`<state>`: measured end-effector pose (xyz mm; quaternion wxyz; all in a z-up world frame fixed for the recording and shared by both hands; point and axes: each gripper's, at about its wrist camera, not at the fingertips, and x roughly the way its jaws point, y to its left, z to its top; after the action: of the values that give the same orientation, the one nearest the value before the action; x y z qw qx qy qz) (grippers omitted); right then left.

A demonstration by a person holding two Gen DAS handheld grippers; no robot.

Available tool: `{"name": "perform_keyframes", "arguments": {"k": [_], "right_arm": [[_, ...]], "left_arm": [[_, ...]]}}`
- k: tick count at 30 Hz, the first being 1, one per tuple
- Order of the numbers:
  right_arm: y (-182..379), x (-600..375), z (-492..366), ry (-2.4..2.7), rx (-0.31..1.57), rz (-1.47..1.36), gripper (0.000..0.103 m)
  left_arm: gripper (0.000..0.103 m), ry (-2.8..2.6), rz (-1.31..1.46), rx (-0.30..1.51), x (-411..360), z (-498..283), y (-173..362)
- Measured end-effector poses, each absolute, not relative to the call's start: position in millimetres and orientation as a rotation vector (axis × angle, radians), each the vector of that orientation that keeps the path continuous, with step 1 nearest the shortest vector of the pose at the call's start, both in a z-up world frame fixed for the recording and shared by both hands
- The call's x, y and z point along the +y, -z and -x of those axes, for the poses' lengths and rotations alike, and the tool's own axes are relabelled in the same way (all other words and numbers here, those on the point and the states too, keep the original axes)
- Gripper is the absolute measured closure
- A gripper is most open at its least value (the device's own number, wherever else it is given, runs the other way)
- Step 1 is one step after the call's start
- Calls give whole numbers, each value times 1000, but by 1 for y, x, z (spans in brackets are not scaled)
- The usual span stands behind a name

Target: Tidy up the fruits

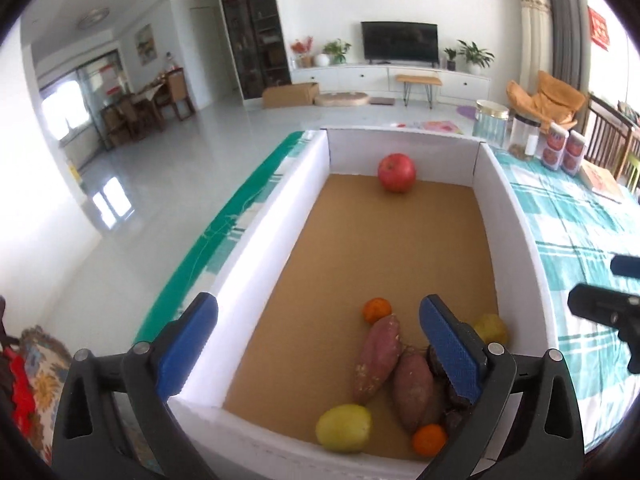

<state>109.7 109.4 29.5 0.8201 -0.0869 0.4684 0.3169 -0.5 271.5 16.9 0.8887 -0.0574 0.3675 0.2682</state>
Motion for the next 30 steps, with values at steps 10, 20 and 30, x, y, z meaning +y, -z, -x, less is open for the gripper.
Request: {"name": "perform_keyframes", "arguments": {"k": [10,20,30], "right_arm": [[-29,119,-34,-679,990,183,0],[-39,136,-26,-651,956,247,0],[-34,142,-27,-634,972,269,0]], "left_arm": [[2,-581,153,849,278,34,-23],[2,-573,147,854,286,54,-27],[2,-558,155,866,291,54,-23]]}}
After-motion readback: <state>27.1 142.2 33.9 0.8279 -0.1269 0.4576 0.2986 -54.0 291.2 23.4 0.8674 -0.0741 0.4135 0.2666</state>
